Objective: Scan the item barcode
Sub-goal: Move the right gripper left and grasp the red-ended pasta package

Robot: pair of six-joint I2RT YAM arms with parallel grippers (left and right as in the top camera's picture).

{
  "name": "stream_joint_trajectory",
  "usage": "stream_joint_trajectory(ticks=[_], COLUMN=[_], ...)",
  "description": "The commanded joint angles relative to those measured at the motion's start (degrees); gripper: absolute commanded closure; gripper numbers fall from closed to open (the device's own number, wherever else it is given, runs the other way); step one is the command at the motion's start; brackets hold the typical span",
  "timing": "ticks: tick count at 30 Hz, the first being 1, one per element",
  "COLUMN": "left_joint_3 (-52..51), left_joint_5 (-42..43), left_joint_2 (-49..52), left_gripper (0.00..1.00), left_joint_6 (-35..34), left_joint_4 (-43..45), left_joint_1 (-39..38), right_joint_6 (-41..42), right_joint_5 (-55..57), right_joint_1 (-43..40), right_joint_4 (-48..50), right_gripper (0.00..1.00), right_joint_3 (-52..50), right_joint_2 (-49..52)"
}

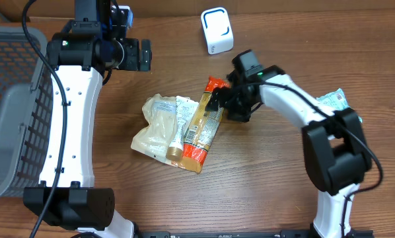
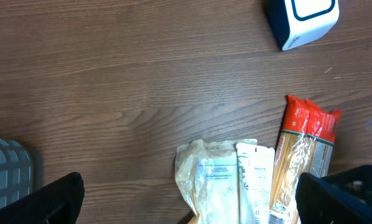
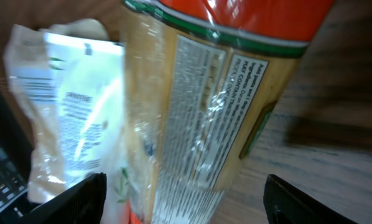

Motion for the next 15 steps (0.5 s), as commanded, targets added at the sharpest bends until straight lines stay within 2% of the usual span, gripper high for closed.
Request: stream_joint_trajectory(ticks=[1, 8, 13, 15], left_joint_3=[0.70, 0.70, 0.70, 0.70], left_joint_5=[-0.35, -0.35, -0.35, -0.35], left_joint_2=[-0.81, -0.81, -0.81, -0.81], left_gripper=[0.00, 0.01, 0.01, 0.00], left_joint_6=[1.09, 1.07, 1.07, 1.09], left_joint_4=[0.04, 0.04, 0.04, 0.04], left_joint_1=[-0.22, -0.22, -0.22, -0.22], right_joint_6=[3.61, 9.81, 17.11, 19.98], right_joint_5=[1.31, 1.29, 1.64, 2.91], right_joint_1=[0.17, 2.19, 5.77, 7.26], right_joint_4=[0.59, 3.63, 15.23, 20.72], right_gripper=[0.21, 0.22, 0.21, 0.26], right_joint_3=[0.20, -1.64, -8.87, -12.26], right_joint_2=[2.27, 4.26, 4.31, 4.31])
